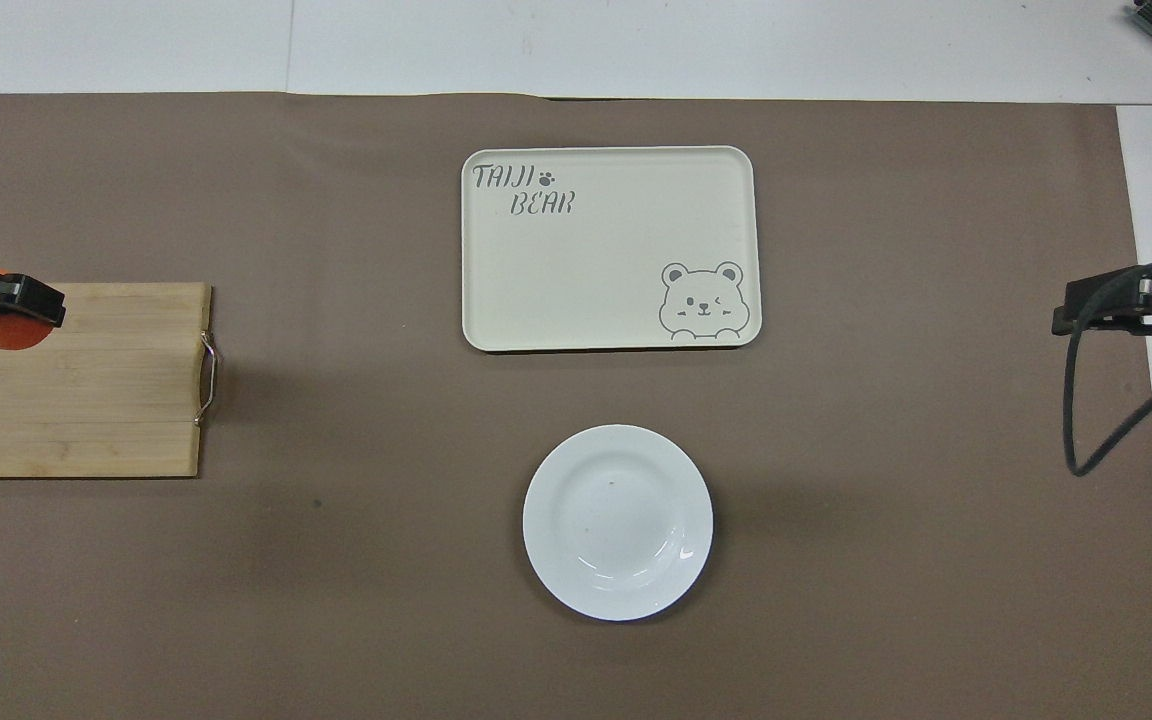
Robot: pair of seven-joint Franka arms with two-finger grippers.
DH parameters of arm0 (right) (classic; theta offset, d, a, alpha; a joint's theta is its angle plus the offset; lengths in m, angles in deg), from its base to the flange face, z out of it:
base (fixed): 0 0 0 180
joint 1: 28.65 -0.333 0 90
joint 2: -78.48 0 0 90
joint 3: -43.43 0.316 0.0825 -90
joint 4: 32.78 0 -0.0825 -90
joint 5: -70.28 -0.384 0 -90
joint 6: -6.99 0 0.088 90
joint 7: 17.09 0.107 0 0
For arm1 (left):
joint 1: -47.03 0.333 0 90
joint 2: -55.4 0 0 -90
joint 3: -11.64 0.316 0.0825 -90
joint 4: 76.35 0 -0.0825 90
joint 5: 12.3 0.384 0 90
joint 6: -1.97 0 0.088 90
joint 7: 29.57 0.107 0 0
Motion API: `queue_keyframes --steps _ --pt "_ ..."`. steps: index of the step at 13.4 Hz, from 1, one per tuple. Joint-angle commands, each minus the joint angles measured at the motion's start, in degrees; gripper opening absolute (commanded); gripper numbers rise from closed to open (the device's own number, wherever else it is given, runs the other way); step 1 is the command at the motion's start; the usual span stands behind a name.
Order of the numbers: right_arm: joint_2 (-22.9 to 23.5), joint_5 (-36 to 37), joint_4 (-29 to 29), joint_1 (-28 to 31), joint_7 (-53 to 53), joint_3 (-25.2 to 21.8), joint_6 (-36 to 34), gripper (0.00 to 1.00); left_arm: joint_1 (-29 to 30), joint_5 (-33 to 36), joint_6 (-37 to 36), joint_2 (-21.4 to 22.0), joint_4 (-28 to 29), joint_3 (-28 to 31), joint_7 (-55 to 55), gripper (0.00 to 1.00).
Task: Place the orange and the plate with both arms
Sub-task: 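Lift the orange off the cutting board with the left gripper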
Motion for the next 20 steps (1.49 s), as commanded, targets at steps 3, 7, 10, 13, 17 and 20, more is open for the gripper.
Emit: queue_keyframes --steps 3,7,10,13,17,20 --pt "-0.4 -0.2 -0.1 0.4 1.0 0.2 -0.3 1.0 -3.5 1.9 -10.0 2.5 -6.2 0.1 -6.6 0.0" --pt "-0.4 -0.2 -0.1 0.4 1.0 0.2 -0.3 1.0 -5.1 1.1 -11.5 5.1 -5.7 -1.8 -11.1 0.0" --pt "-0.4 -0.2 -0.1 0.4 1.0 0.2 -0.3 1.0 -7.5 1.0 -11.0 7.0 -2.9 -2.7 -14.1 0.0" --pt "-0.4 -0.2 -0.1 0.4 1.0 0.2 -0.3 1.0 -12.6 -0.6 -10.4 7.6 -1.7 -2.8 -24.1 0.0" --pt "-0.4 -0.2 -0.1 0.4 1.0 0.2 -0.3 1.0 -20.1 -4.6 -7.7 8.8 0.9 -2.8 -31.4 0.0" --pt "-0.4 -0.2 -0.1 0.4 1.0 0.2 -0.3 1.0 -25.2 -6.8 -4.3 9.7 4.0 -2.8 -33.5 0.0"
